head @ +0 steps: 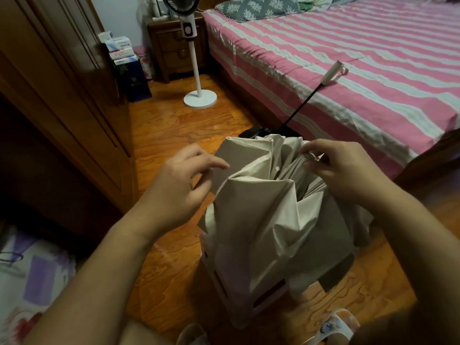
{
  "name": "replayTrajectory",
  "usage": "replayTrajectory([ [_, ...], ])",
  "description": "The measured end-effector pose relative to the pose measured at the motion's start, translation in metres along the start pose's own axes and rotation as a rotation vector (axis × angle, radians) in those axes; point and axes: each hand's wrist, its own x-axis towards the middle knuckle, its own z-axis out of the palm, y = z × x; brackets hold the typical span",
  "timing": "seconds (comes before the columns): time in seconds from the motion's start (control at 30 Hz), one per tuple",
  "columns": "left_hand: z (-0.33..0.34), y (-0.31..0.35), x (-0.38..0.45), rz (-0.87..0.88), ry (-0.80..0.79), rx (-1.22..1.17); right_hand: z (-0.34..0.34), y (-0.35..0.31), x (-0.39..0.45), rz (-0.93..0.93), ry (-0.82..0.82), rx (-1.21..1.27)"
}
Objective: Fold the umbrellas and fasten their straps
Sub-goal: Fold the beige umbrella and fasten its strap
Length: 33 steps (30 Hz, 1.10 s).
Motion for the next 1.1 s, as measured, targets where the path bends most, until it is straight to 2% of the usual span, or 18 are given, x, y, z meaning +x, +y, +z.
replayTrajectory([
  [0.1, -0.002, -0.007, -0.003, -0.169, -0.087, -0.153, -0.005, -0.004, -0.001, -0.039, 0.014, 0.016],
  [0.2, 0.004, -0.008, -0.008, -0.172, -0.284, -0.221, -0.009, -0.005, -0.002, -0.060, 0.014, -0.010],
  [0.27, 0.011, -0.002, -0.010, -0.127, -0.353, -0.221, -0.009, -0.005, -0.002, -0.079, 0.028, -0.029],
  [0.37, 0.021, 0.010, -0.012, -0.058, -0.387, -0.106, -0.007, -0.007, -0.001, -0.099, 0.046, -0.048],
  [0.47, 0.033, 0.026, -0.012, -0.030, -0.372, 0.172, -0.002, -0.010, 0.000, -0.121, 0.055, -0.093],
  [0.6, 0.036, 0.026, -0.010, -0.174, -0.377, 0.349, -0.001, -0.008, 0.002, -0.133, 0.064, -0.108],
  [0.67, 0.027, 0.013, -0.011, -0.277, -0.458, 0.290, -0.004, -0.001, 0.002, -0.112, 0.062, -0.100],
  [0.73, 0.019, 0.005, -0.012, -0.258, -0.501, 0.230, -0.009, 0.006, 0.001, -0.087, 0.061, -0.099],
  [0.87, 0.014, 0.004, -0.016, -0.163, -0.272, 0.142, -0.016, 0.009, -0.002, -0.061, 0.056, -0.102],
  [0.97, 0.020, 0.007, -0.017, -0.118, -0.078, -0.063, -0.020, 0.010, -0.005, -0.034, 0.042, -0.081],
  [1.03, 0.025, 0.008, -0.013, -0.274, -0.018, -0.341, -0.021, 0.010, -0.005, -0.024, 0.034, -0.065],
  [1.1, 0.033, 0.003, -0.011, -0.486, -0.143, -0.534, -0.020, 0.009, -0.004, -0.004, 0.027, -0.034],
])
